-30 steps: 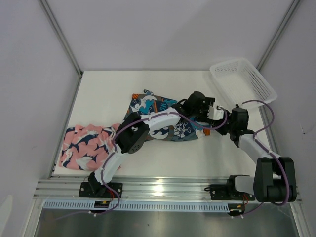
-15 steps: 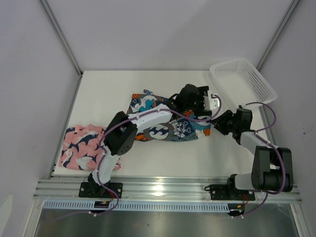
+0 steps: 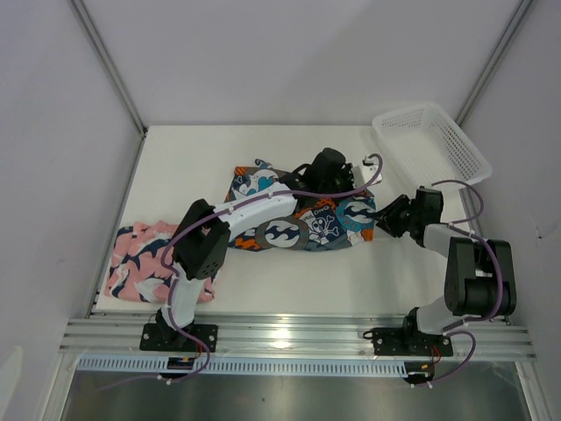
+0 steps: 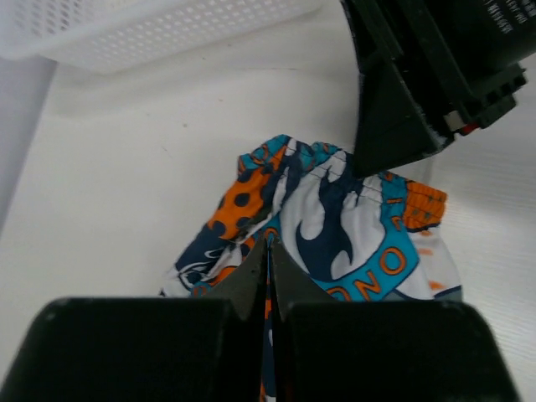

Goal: Fold and stack the shorts
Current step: Fold the shorts

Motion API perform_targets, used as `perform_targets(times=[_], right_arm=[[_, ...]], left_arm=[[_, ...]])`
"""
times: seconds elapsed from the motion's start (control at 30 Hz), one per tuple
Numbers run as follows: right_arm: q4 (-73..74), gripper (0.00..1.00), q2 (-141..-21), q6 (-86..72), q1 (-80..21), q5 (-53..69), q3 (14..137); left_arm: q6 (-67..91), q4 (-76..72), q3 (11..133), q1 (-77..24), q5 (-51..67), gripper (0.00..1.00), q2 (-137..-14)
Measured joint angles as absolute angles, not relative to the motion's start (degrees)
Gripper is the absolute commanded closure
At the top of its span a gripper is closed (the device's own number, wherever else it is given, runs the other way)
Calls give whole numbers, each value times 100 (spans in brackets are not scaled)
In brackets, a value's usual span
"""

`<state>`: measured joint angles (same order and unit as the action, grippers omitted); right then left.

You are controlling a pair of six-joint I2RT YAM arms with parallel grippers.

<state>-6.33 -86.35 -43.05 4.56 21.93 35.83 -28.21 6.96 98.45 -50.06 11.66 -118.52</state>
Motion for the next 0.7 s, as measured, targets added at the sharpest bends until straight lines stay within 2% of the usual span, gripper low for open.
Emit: perform_targets(times=[0.1,0.23,0.33,0.37,0.5,0.7], right_arm=[[-585,48,-8739,-4296,344,2060,3763],[-425,46,-8973,-4235,132,1881,4139],[-318,48,-9056,-4191,14,1763,4261],[-268,50,-9085,-4180,-40,1686,4294],[115,90,-9292,-4077,-276,1330,4545],[701,87,-9623,-4018,-646,666,5085]], left_arm=[[-2418,947,9915,-5006,1264,100,-11915],[-1907,1096,9963,-5013,1428,100,-12066],[-1525,1146,9968,-5033,1546,100,-12230],[-1424,1151,9968,-5041,1570,100,-12287],[-1031,1186,9968,-5103,1538,100,-12564],[-329,1205,9874,-5124,1288,100,-12755]])
